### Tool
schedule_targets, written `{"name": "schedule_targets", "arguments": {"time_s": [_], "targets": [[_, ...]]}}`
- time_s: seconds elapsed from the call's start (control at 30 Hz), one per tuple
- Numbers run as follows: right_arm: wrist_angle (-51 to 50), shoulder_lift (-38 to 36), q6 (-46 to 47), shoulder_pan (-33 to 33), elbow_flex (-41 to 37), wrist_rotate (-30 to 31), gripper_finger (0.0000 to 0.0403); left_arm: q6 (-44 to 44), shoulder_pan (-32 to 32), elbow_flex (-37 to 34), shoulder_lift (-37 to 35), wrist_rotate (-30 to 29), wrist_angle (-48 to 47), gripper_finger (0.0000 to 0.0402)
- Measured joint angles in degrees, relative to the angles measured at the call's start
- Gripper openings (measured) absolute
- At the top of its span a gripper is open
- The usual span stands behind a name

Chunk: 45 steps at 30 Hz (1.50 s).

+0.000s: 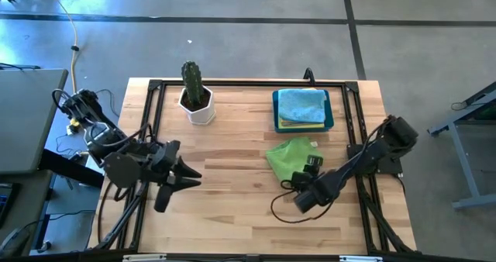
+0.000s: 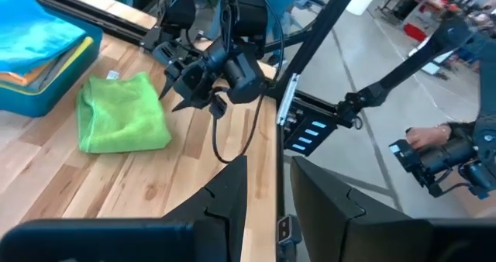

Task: Fold microfiber towels
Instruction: Put the folded green microfiber cloth into the blue bin

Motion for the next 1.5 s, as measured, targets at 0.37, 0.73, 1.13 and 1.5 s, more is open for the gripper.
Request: {"name": "schedule_targets", "arguments": {"time_s": [0.37, 0.73, 1.13, 1.5], "targets": [[9.37, -8.5, -9.04, -0.48, -7.9, 2.81, 0.0163, -4.57, 0.36, 0.0, 3.44, -0.83, -0.03, 0.009], [19.73, -9.52, -18.07, -2.89, -16.06, -6.49, 0.0163, -6.43, 0.36, -0.02, 4.8, -4.22, 0.19, 0.009], [21.2, -9.52, -22.33, -5.92, -16.76, -2.12, 0.0163, -9.01, 0.36, -0.02, 4.69, -8.92, 0.3, 0.009], [23.44, -9.52, -14.77, -8.64, -16.8, -4.15, 0.0171, -10.32, 0.36, -0.02, 4.69, -10.87, 0.27, 0.009]]}}
